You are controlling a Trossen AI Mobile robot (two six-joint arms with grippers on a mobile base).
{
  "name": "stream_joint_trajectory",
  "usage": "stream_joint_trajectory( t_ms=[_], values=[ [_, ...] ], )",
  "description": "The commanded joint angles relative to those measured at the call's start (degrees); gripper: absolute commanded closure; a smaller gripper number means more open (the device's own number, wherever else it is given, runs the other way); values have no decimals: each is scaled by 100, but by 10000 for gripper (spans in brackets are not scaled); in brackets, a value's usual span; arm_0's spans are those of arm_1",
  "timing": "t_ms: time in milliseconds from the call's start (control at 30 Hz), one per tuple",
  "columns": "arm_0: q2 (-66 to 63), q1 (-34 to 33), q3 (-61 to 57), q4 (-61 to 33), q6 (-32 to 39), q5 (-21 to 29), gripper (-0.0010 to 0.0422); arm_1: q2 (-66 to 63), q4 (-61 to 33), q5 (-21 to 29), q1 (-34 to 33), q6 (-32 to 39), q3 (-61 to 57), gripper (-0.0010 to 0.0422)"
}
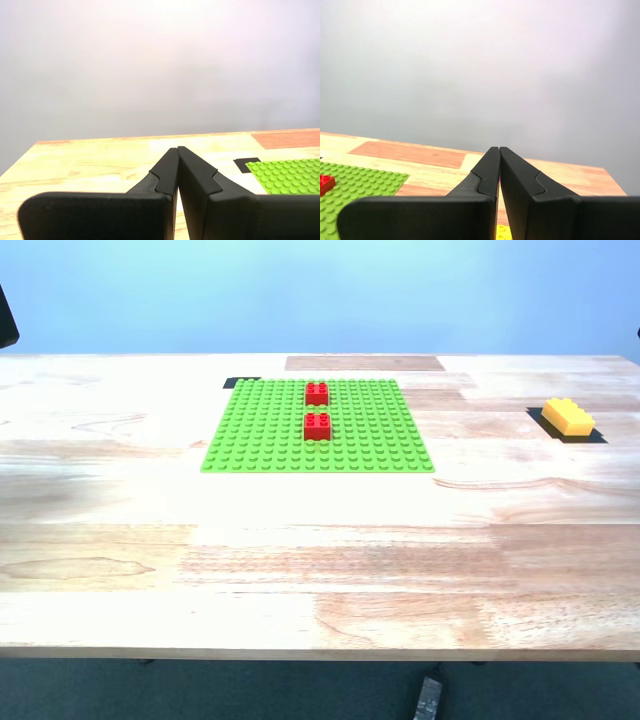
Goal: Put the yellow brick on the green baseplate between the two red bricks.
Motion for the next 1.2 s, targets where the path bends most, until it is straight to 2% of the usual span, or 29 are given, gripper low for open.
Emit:
stream_joint_trajectory(
  t_ms=[33,867,933,1100,1200],
  values=[
    [0,2,2,2,-4,0,412,0,0,2,2,0,2,413],
    [0,2,2,2,-4,0,412,0,0,2,2,4,2,412],
    [0,4,2,26,313,-68,413,2,0,2,2,-2,2,413],
    [0,2,7,116,2223,-175,412,0,7,2,2,-15,2,413],
    [0,2,31,-26,2785,-170,413,0,68,4,2,-162,2,413]
  ],
)
